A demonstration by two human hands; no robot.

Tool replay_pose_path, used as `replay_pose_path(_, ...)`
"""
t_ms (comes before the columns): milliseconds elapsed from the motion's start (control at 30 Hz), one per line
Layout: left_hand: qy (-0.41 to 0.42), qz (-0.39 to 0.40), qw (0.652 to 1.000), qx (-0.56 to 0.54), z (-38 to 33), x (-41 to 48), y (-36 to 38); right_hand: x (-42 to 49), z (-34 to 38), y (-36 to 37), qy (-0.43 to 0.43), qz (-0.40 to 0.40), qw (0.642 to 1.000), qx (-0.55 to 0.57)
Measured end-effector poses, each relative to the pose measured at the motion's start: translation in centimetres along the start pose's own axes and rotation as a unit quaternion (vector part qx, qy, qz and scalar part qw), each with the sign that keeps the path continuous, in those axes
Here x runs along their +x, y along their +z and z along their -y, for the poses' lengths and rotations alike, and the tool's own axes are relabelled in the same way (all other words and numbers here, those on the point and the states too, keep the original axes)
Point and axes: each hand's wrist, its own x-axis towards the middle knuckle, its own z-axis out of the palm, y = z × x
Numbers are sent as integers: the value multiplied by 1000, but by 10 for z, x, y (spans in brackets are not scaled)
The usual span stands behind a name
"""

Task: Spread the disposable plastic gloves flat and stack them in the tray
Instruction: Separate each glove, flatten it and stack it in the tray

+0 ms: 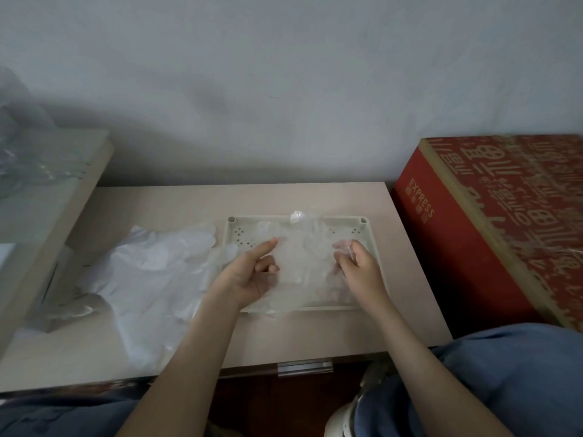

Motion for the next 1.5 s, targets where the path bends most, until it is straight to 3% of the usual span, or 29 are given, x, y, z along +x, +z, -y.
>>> replay_pose_path(100,33,-45,998,-12,-2,3,-3,2,-5,1,7,-5,999,-32)
replay_pose_path(200,91,-108,987,81,-1,9,-11,0,-6,-1,4,-27,997,-66)
replay_pose_path(300,105,-123,977,142,4,10,-10,-1,-7,-3,11,-30,997,-75)
replay_pose_path(433,94,-52,984,140,5,11,-1,-3,2,-5,13,16,997,74)
replay_pose_path(567,32,74,997,22,0,4,4,-4,19,-5,-7,89,981,172)
replay_pose_path(933,113,-35,970,214,-3,5,1,8,10,-13,54,-3,979,197)
replay_pose_path(1067,79,-53,966,240,-5,3,3,10,0,-14,90,-41,983,154)
replay_pose_path(1200,30,-69,978,196,-2,7,3,7,2,-11,94,-28,984,149)
replay_pose_path(1333,78,-98,944,304,4,12,2,5,3,-8,92,-11,979,181)
replay_pose_path(1500,82,-109,953,272,2,11,0,6,1,-12,91,-53,978,177)
